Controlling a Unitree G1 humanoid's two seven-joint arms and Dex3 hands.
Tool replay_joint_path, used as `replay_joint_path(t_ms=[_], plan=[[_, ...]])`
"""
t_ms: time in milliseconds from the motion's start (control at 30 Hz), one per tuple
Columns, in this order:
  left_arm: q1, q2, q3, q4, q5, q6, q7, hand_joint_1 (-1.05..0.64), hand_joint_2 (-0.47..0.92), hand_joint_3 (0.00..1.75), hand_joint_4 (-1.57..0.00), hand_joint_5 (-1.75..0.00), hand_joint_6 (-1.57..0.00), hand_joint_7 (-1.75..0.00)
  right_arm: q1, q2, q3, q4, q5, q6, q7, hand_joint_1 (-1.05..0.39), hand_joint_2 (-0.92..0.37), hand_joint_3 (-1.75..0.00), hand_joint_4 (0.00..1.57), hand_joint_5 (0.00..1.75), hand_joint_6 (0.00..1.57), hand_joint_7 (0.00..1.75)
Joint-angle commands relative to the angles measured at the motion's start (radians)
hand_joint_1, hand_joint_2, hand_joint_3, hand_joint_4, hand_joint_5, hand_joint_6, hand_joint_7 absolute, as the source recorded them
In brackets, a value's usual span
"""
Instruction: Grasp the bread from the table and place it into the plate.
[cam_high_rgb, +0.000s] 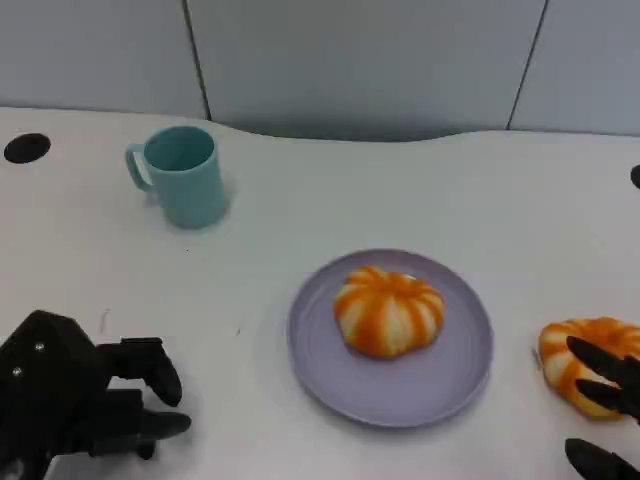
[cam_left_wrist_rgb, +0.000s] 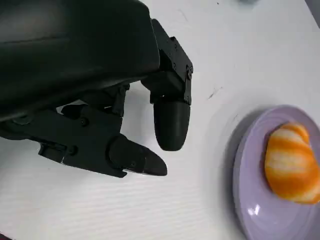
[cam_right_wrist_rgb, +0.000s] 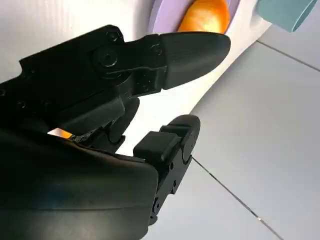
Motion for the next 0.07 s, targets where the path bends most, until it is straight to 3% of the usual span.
replay_joint_path(t_ms=[33,67], plan=[[-0.001,0.004,-0.030,0.017,0.059,-0.032,0.054,-0.29,0.90,0.03,-0.67,-1.75,-0.56,-1.75,0.005,-0.022,-0.026,0.009,0.030,-0.010,0.007,-0.33,-0.92,-0.32,0.88,0.08,0.63,0.00],[-0.001,0.001,-0.033,0.016,0.063,-0.025,0.062,-0.29,0.90,0.03,-0.68,-1.75,-0.57,-1.75,0.006,-0.023,-0.028,0.007,0.035,-0.009,0.011,-0.33,-0.92,-0.32,0.88,0.09,0.63,0.00]])
